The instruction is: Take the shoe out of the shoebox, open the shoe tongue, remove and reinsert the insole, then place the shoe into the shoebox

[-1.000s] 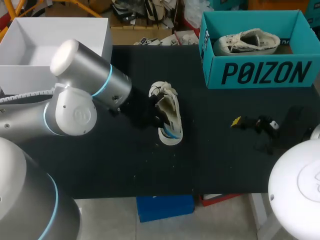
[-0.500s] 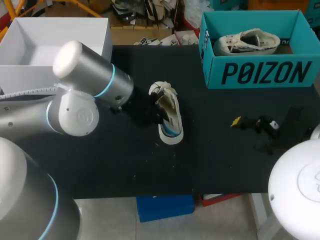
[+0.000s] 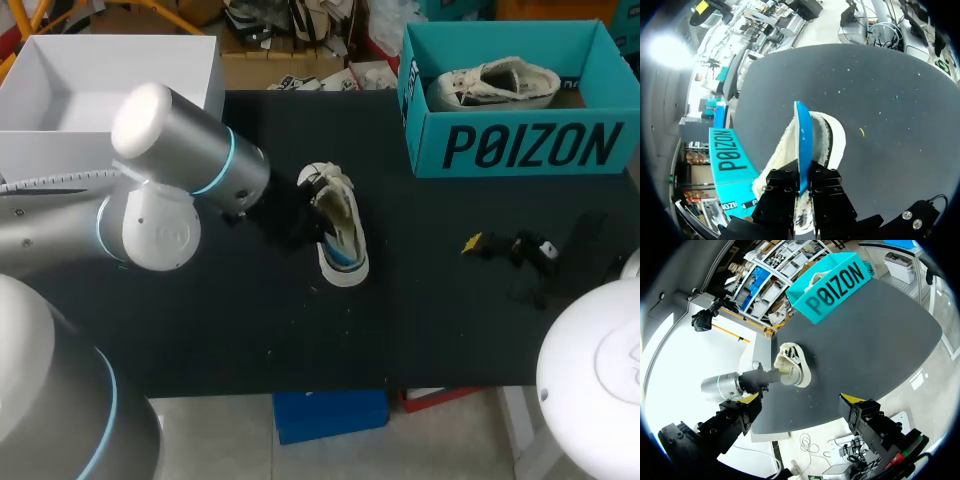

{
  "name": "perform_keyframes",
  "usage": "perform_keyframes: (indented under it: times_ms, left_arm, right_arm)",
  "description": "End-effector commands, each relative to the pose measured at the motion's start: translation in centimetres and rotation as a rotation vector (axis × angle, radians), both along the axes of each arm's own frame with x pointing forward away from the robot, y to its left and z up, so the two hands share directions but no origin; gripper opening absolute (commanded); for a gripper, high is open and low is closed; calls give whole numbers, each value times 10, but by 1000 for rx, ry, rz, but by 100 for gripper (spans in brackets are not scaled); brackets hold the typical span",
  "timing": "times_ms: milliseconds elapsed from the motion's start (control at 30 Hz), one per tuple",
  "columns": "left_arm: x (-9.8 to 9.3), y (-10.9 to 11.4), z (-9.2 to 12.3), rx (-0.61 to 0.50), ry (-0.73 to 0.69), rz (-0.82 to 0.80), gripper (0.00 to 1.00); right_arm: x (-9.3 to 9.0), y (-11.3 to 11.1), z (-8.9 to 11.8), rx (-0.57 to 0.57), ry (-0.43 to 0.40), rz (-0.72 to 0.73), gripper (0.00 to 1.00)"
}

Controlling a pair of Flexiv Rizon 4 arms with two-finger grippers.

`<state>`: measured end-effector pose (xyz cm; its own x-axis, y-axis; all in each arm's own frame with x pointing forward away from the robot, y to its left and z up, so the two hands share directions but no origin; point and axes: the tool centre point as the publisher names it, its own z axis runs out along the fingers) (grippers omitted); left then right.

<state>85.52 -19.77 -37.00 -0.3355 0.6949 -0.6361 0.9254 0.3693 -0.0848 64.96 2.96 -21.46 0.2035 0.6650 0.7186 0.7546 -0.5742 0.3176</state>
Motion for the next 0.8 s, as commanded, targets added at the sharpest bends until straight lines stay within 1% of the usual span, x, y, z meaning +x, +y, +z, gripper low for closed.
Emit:
perform_keyframes:
  times_ms: [33, 167, 267, 300, 333, 533, 733, 767, 800]
  left_arm:
    - [8, -4, -3, 9, -6, 17, 0]
    - [11, -6, -1, 8, -6, 24, 0]
    - [9, -7, 1, 6, -8, 22, 0]
    - [7, -8, 1, 6, -7, 17, 38]
    - [4, -8, 2, 0, 1, 6, 100]
    - [-13, -6, 10, -37, 10, -21, 100]
    - [-20, -7, 15, -62, 4, -31, 100]
    - [-20, -7, 15, -63, 3, -31, 97]
    - [-21, -8, 15, -63, 2, -32, 84]
  right_arm:
    - [-1, -5, -2, 40, 78, 84, 100]
    - [-1, -5, -2, 40, 78, 84, 100]
    - [-1, -5, -2, 40, 78, 84, 100]
    - [-1, -5, -2, 40, 78, 84, 100]
    - [-1, -5, -2, 40, 78, 84, 100]
    - [-1, -5, -2, 40, 78, 84, 100]
    - [-1, -5, -2, 40, 78, 84, 100]
    - [-1, -5, -2, 40, 78, 84, 100]
    - [-1, -5, -2, 40, 78, 84, 100]
